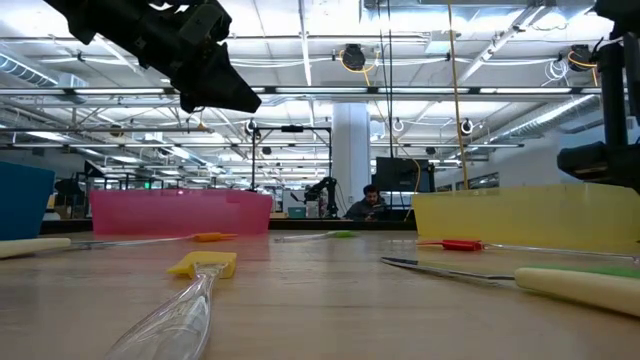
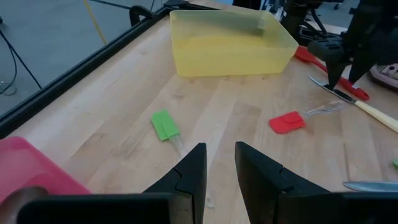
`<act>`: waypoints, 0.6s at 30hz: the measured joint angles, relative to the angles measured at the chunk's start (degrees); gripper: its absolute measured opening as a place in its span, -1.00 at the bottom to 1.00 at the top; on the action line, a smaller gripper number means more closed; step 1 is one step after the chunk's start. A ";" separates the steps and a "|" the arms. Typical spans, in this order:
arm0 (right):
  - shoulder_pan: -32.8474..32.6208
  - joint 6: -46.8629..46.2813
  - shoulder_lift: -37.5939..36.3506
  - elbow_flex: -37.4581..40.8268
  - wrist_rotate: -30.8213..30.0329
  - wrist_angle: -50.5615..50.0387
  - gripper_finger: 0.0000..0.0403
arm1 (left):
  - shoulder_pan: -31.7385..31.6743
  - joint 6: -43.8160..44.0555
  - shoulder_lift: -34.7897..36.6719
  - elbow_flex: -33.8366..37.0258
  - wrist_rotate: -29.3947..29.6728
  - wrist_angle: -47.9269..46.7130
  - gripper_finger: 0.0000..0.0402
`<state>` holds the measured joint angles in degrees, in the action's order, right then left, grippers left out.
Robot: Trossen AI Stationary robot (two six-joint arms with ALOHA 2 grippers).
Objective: Pick & Place Kitchen Items
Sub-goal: Put the red serving spoon into the red bin
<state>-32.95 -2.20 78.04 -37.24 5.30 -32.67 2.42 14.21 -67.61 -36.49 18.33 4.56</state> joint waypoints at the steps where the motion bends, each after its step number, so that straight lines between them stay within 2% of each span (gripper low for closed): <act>1: -0.16 -0.03 0.38 -0.04 -0.51 0.05 -0.01 | 0.00 -0.02 0.00 0.00 0.00 0.00 -0.56; 4: -0.58 0.03 0.94 -0.08 -1.80 0.09 -0.17 | 0.00 -0.03 0.00 0.00 0.00 0.00 -0.56; 12: -0.94 0.21 0.91 0.12 -3.56 1.59 -0.77 | 0.00 0.02 0.02 0.00 0.00 -0.02 -0.56; 18: -0.92 -0.17 -1.35 0.42 -4.15 4.98 -0.77 | 0.07 0.03 0.02 0.00 -0.33 -0.02 -0.56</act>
<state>-33.87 -2.37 76.69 -36.82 1.15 -27.69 2.48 14.24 -67.59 -36.49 18.00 4.54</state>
